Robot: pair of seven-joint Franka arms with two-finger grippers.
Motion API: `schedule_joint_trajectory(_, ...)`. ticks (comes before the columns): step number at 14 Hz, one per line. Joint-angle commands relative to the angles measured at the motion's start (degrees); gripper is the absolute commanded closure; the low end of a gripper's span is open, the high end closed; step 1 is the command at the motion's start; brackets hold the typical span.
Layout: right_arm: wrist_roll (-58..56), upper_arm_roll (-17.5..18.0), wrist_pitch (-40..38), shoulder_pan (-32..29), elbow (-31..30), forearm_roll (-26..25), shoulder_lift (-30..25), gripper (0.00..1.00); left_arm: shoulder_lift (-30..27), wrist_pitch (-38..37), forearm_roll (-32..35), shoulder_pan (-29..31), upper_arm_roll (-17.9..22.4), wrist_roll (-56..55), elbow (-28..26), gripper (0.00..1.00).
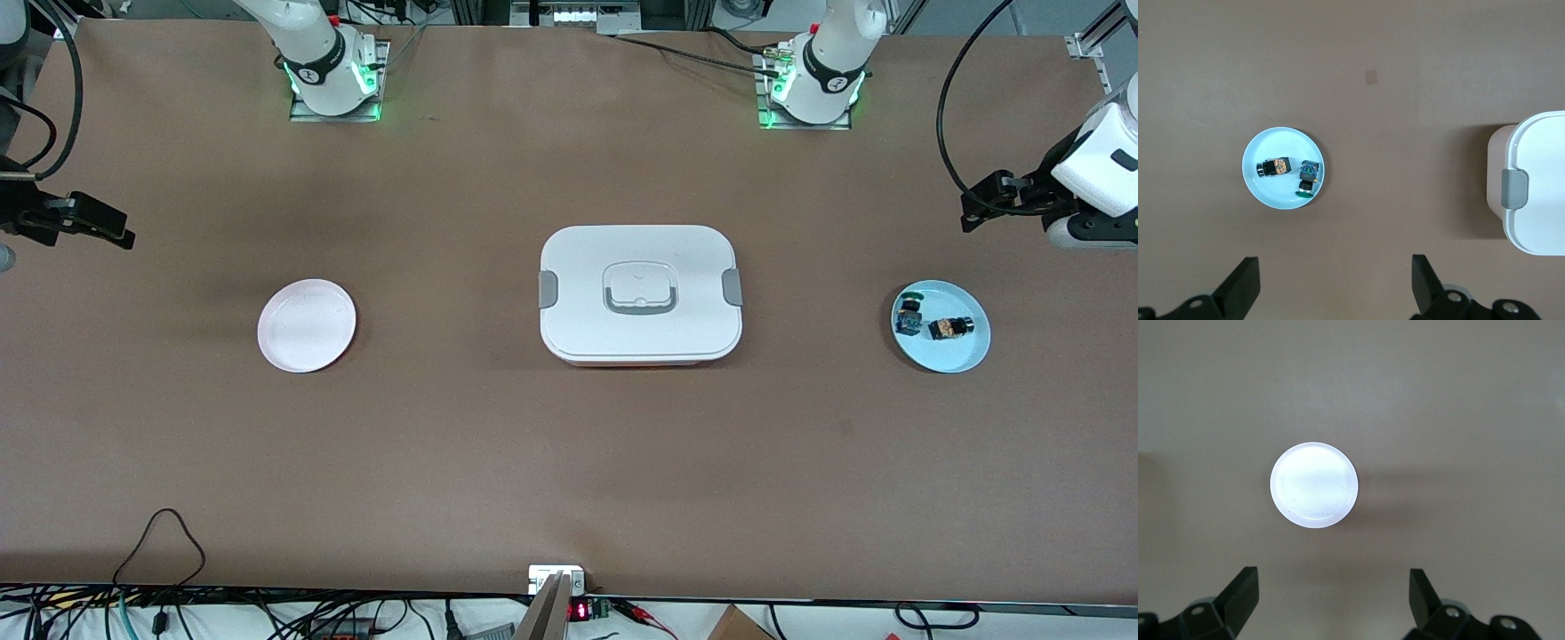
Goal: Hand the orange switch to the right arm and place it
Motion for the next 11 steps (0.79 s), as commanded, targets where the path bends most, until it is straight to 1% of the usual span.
schedule_joint_trajectory(1, 0.11, 0.68, -0.85, -0.73, 0.48, 0.15, -0.53, 0.00, -1.22, 0.55, -1.42, -0.90, 1.02, -0.45, -0.79, 0.00)
schedule_joint_trajectory(7, 0.02, 0.68, -0.85, -0.73, 0.48, 0.15, -0.53, 0.00, -0.87, -0.68, -1.41, -0.90, 0.94, -0.98, -0.53, 0.00)
schedule_joint_trajectory(9, 0.02, 0.68, -0.85, -0.81, 0.48, 0.15, -0.53, 0.00, 0.61, -2.95, -1.33, -0.11, 0.85, -0.46, 2.10, 0.00)
schedule_joint_trajectory(11, 0.02, 0.68, -0.94, -0.73, 0.39, 0.15, -0.53, 0.00, 3.77, -4.02, -0.72, -0.11, 0.94, -0.54, 4.65, 0.00)
